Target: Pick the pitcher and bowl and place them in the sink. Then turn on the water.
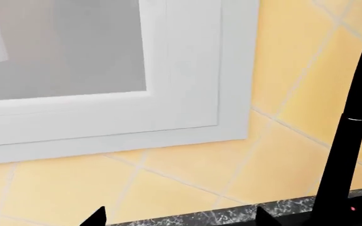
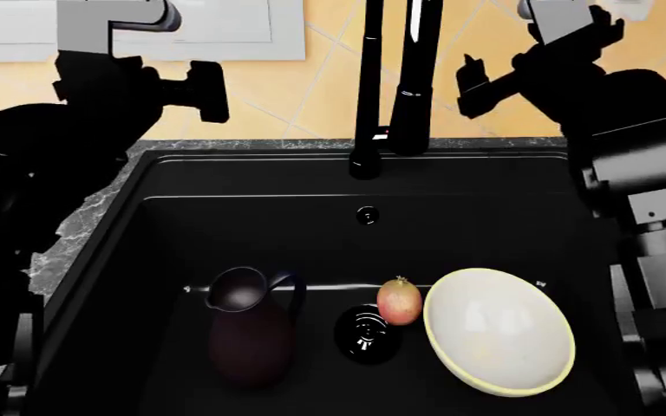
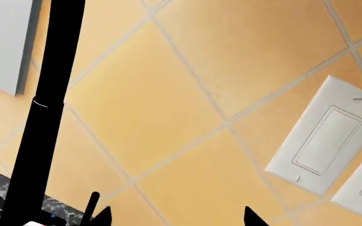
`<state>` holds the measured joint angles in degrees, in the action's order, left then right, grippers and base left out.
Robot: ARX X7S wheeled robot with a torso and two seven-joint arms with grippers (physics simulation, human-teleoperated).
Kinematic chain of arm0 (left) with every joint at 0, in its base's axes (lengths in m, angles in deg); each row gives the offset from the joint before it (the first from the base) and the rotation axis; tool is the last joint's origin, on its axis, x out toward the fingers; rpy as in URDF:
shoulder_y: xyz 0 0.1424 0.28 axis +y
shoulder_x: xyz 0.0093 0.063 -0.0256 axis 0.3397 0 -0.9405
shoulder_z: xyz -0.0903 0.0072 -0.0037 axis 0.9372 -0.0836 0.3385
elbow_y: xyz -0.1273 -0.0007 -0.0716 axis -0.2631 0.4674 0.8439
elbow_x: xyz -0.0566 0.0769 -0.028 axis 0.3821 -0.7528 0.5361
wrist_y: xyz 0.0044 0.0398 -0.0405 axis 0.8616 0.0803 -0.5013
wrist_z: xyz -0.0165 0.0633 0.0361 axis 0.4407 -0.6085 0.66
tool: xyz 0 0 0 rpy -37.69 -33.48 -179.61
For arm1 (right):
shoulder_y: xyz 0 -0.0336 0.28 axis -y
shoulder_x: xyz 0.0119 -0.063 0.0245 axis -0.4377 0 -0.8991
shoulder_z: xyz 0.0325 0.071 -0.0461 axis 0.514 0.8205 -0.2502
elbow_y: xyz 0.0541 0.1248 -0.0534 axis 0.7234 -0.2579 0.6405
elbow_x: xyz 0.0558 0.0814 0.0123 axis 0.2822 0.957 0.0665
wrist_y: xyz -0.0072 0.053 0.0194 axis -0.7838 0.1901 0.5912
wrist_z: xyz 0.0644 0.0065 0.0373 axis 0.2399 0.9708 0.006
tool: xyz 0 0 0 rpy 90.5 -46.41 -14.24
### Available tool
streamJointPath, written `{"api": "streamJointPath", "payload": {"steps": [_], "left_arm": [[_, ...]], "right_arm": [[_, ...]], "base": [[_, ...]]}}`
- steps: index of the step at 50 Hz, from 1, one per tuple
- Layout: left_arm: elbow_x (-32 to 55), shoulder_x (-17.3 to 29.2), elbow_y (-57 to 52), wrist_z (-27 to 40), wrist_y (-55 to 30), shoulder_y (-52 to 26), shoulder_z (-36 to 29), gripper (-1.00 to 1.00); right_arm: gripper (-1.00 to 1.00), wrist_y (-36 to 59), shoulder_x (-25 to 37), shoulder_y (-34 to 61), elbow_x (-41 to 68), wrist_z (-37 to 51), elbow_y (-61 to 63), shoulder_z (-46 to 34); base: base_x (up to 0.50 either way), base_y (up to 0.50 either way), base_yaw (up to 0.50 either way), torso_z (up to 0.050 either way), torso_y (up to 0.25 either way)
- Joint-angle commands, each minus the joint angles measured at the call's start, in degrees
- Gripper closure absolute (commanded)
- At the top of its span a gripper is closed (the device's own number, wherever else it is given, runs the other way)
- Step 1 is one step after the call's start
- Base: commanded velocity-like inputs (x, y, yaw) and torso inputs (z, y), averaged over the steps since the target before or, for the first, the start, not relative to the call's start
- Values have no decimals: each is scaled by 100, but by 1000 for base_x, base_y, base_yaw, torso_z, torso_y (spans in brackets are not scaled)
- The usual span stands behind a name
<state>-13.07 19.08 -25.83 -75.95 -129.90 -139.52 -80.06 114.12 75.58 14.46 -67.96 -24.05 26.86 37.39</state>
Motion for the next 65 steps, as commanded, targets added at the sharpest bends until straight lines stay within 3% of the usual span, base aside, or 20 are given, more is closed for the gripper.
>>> {"api": "streamJointPath", "payload": {"steps": [1, 4, 25, 36, 65], "left_arm": [[-572, -446, 1335, -399, 653, -724, -471, -100], [-682, -561, 1662, -486, 800, -899, -558, -100], [-1233, -1278, 4016, -1022, 1928, -1968, -886, -100], [-1565, -1854, 6333, -1422, 3122, -2852, -968, -100], [-2736, -1899, 6374, -1343, 3086, -3082, 237, -100]], "right_arm": [[-100, -1803, -863, 1086, -177, 41, -2896, -41], [-100, -2236, -1061, 1342, -185, 18, -3567, -15], [-100, -2148, -1476, 1448, -428, -8, -3582, 934], [-100, -2036, -1565, 1544, -714, 190, -3583, 1221], [-100, -1864, -1666, 1768, -823, 228, -3583, 1381]], "base": [[0, 0, 0, 0, 0], [0, 0, 0, 0, 0], [0, 0, 0, 0, 0], [0, 0, 0, 0, 0], [0, 0, 0, 0, 0]]}}
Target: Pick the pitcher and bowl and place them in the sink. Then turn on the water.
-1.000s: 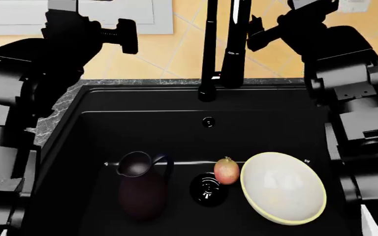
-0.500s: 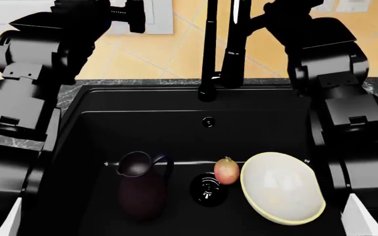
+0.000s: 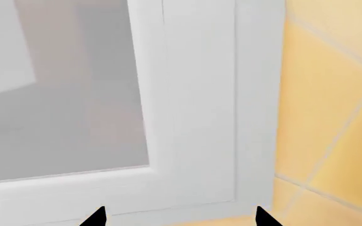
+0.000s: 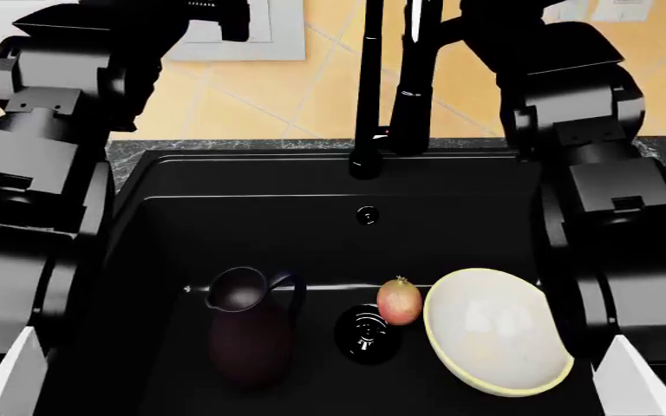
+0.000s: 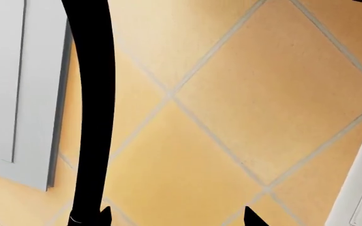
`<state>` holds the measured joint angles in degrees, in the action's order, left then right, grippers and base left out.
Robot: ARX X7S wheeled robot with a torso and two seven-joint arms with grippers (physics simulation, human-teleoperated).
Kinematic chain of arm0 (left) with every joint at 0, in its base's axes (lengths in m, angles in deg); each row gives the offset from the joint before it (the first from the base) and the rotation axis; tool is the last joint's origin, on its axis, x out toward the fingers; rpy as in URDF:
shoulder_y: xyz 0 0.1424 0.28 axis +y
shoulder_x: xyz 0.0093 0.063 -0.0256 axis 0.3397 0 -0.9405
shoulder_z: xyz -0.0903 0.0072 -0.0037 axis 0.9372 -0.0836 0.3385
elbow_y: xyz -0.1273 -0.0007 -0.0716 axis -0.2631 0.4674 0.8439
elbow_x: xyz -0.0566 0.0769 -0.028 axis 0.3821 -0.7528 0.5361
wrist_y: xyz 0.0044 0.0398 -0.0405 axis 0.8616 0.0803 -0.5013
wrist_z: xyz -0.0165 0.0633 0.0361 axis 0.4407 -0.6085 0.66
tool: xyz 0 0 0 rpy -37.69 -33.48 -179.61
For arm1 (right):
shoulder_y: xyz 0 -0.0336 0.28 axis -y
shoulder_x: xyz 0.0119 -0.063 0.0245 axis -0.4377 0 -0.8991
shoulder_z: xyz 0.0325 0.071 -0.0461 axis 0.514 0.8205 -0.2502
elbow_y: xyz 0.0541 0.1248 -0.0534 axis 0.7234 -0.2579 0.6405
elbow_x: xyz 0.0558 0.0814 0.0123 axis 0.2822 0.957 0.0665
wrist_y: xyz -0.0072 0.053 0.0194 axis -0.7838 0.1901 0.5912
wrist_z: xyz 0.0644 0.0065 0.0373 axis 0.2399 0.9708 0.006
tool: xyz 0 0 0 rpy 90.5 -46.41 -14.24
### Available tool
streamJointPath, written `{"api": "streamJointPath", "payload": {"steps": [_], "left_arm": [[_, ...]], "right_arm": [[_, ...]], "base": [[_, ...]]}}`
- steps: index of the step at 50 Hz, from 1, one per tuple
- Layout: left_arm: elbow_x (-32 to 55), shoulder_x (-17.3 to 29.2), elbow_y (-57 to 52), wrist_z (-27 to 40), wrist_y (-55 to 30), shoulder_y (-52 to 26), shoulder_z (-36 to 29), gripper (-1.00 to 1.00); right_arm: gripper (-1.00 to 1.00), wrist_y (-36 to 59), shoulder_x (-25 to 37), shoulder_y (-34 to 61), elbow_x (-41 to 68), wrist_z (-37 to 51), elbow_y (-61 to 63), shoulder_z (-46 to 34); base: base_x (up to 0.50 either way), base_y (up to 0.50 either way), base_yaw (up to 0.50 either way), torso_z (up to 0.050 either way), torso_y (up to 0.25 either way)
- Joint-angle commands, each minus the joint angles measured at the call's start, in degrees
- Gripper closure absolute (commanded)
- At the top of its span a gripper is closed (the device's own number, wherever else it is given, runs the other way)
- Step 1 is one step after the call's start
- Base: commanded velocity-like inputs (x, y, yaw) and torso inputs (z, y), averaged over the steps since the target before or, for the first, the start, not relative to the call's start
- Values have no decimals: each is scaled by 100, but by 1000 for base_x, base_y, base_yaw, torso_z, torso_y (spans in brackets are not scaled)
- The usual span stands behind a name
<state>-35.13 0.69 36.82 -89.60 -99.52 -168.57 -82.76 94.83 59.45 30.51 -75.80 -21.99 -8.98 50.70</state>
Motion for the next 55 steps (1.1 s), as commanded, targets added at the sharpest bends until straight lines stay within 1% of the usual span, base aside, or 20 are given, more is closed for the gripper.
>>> {"api": "streamJointPath", "payload": {"steps": [1, 10, 20, 35, 55], "left_arm": [[-583, -76, 109, 17, 56, -181, 571, -100], [-911, -108, 109, 15, -35, -154, 1095, -100], [-1204, -134, 109, -36, -116, -109, 1420, -100], [-1447, -162, 109, -76, -114, -89, 1700, -100], [-1594, -150, 109, -111, -129, -80, 1883, -100]], "right_arm": [[-100, 66, -55, 165, -43, 24, 1, 44], [-100, 95, -42, 85, -33, 46, 1, 47], [-100, 122, -36, 17, -32, 38, 1, 68], [-100, 150, -30, -6, -23, 47, 1, 130], [-100, 201, -58, -50, -34, 22, 1, 173]], "base": [[0, 0, 0, 0, 0], [0, 0, 0, 0, 0], [0, 0, 0, 0, -50], [0, 0, 0, 0, -105], [0, 0, 0, 0, -106]]}}
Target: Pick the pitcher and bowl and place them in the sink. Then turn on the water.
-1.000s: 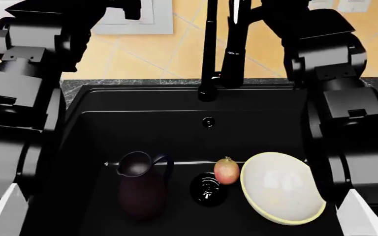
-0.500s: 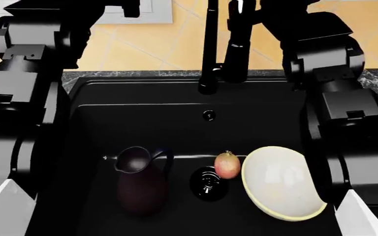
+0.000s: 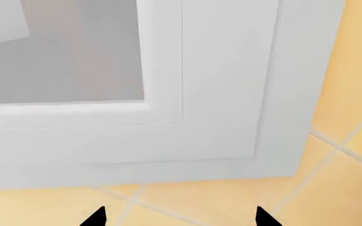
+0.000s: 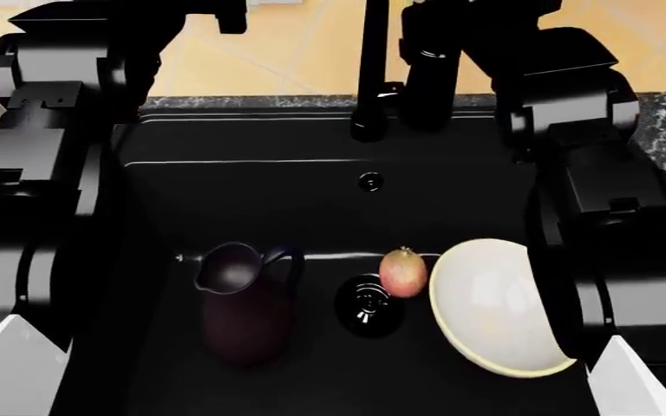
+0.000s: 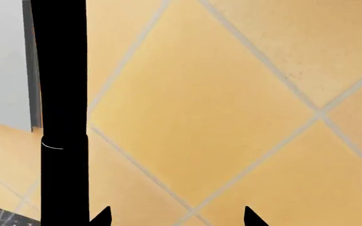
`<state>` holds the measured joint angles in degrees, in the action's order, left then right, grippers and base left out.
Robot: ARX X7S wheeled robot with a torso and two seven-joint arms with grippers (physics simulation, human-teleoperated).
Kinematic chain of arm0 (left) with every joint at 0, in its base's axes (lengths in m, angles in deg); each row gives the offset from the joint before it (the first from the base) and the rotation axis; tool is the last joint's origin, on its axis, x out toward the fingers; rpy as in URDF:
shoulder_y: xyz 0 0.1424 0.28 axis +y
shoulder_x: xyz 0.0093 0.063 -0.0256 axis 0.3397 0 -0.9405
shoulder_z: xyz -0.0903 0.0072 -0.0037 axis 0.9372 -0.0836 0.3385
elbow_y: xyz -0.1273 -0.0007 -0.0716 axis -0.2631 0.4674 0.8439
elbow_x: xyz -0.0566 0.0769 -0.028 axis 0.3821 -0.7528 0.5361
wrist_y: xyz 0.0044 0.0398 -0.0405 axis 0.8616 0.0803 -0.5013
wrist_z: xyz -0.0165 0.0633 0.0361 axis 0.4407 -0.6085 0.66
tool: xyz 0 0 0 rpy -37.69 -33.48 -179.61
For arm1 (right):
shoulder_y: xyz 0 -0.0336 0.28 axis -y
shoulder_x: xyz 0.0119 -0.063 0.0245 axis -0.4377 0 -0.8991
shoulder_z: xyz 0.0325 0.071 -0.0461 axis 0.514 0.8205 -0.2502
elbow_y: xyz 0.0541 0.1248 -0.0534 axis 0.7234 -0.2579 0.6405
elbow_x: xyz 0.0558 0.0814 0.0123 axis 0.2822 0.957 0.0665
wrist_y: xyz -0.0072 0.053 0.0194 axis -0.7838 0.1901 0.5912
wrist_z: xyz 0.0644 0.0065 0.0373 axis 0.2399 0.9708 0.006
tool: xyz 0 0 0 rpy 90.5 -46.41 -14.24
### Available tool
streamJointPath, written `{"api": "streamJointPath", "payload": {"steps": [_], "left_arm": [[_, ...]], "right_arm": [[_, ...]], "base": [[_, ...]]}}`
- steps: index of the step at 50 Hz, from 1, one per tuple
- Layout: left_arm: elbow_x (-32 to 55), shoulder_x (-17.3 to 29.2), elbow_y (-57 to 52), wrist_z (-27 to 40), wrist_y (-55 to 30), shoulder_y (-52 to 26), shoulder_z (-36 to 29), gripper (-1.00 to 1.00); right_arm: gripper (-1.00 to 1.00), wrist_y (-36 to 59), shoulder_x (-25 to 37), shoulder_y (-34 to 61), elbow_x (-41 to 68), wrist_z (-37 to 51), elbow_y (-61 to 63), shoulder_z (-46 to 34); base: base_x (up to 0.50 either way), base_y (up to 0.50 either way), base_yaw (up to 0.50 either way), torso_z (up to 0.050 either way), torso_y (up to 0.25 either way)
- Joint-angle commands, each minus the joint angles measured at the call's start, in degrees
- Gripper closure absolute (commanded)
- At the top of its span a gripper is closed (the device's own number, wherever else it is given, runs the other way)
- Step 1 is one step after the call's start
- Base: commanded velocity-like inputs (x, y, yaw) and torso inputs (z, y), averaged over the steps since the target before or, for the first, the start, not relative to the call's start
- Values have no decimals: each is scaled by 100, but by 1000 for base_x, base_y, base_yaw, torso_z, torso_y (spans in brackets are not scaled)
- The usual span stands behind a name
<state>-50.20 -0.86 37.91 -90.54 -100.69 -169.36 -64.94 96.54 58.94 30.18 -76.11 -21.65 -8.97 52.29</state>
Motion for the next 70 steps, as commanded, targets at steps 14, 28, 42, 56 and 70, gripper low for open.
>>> {"api": "streamJointPath", "payload": {"steps": [14, 28, 42, 56, 70], "left_arm": [[-134, -7, 0, -24, -13, -1, 143, -100], [-148, -5, 0, -25, -5, 14, 177, -100], [-159, 9, 0, -10, 26, 44, 206, -100], [-156, 35, 1, 31, 56, 54, 266, -100], [-173, 35, 1, 36, 52, 24, 278, -100]], "right_arm": [[-100, 52, -10, -31, 3, -18, 0, 36], [-100, 72, -16, -54, 4, -27, 0, 75], [-100, 77, -23, -77, -1, -36, 0, 92], [-100, 81, 32, -64, 14, 150, 0, 184], [-100, 254, 316, -49, 37, 722, -1, 607]], "base": [[0, 0, 0, 0, -106], [0, 0, 0, 0, -107], [0, 0, 0, 0, -106], [0, 0, 0, 0, 0], [0, 0, 0, 0, 0]]}}
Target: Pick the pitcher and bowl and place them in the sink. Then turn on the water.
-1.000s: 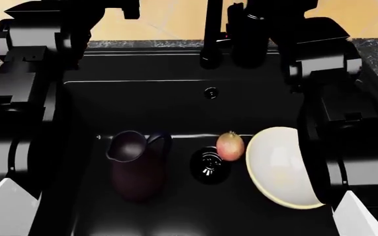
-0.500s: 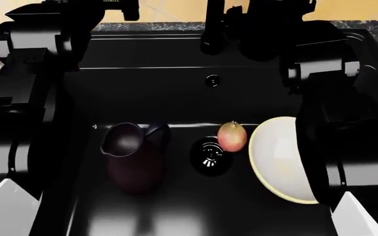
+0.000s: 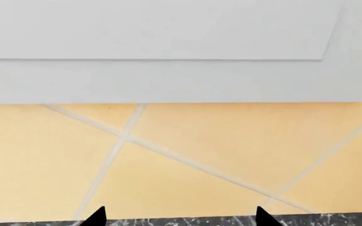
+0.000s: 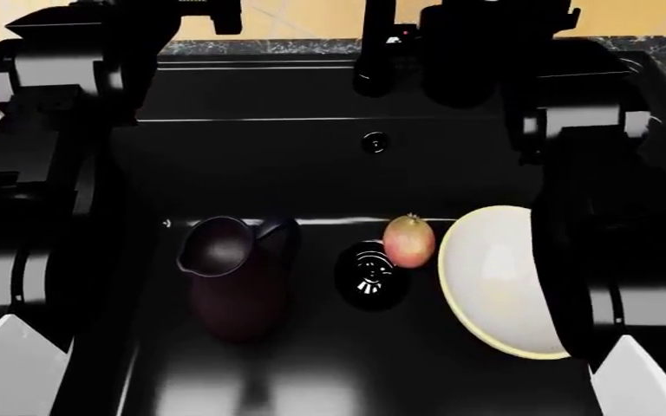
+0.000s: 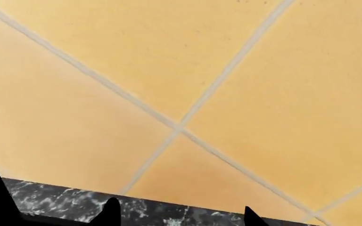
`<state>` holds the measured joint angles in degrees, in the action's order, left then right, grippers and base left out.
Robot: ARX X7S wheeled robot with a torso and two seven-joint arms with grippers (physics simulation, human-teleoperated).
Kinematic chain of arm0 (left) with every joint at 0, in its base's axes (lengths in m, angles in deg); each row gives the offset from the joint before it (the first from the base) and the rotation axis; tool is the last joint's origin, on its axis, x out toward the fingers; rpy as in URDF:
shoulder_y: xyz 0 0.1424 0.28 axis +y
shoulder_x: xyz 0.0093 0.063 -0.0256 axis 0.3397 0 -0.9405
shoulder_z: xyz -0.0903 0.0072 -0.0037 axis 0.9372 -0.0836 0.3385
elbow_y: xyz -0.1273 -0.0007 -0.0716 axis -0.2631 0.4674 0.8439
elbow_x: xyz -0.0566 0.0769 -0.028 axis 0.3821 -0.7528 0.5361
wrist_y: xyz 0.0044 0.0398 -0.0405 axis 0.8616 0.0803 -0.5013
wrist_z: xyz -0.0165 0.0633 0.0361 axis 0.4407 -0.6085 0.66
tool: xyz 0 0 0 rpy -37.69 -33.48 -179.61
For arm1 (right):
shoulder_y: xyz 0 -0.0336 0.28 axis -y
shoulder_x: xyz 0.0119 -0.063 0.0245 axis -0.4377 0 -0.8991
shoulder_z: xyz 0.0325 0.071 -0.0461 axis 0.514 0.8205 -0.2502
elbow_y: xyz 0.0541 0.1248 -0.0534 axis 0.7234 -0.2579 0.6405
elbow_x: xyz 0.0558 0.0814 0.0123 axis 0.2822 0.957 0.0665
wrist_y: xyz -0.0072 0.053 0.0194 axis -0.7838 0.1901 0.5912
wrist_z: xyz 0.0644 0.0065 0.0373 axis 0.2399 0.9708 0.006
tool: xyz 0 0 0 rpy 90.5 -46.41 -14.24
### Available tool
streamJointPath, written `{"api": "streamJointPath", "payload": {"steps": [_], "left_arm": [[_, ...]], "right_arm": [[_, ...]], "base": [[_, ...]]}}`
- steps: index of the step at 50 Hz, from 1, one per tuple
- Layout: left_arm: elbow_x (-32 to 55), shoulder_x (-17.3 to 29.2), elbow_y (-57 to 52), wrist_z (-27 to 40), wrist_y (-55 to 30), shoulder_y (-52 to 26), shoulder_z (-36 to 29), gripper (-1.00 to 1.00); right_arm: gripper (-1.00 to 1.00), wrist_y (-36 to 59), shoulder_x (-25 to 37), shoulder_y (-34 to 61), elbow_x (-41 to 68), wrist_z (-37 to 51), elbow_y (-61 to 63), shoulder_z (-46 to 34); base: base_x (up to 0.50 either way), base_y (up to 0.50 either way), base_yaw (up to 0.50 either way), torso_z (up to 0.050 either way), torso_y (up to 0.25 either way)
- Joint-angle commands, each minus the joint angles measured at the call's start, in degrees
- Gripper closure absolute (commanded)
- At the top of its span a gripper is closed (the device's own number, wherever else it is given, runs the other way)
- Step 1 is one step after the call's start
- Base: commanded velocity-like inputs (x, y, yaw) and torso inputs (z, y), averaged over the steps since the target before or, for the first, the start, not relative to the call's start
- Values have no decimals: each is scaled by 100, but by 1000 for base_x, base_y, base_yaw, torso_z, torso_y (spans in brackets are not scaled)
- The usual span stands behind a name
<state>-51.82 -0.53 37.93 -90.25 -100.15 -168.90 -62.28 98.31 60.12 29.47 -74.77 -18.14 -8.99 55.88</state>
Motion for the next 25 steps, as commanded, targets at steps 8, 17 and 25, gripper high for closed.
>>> {"api": "streamJointPath", "payload": {"steps": [8, 17, 25], "left_arm": [[-14, 10, -1, 11, 28, -3, 14, -100], [-19, 7, -1, 17, 32, -25, 10, -100], [-13, 19, -1, 22, 43, -14, 19, -100]], "right_arm": [[-100, 197, 312, -23, -83, 609, 1, 471], [-100, 291, 342, -37, -102, 682, 1, 663], [-100, 337, 327, 2, -149, 591, 1, 648]], "base": [[0, 0, 0, 0, 0], [0, 0, 0, 0, 0], [0, 0, 0, 0, 0]]}}
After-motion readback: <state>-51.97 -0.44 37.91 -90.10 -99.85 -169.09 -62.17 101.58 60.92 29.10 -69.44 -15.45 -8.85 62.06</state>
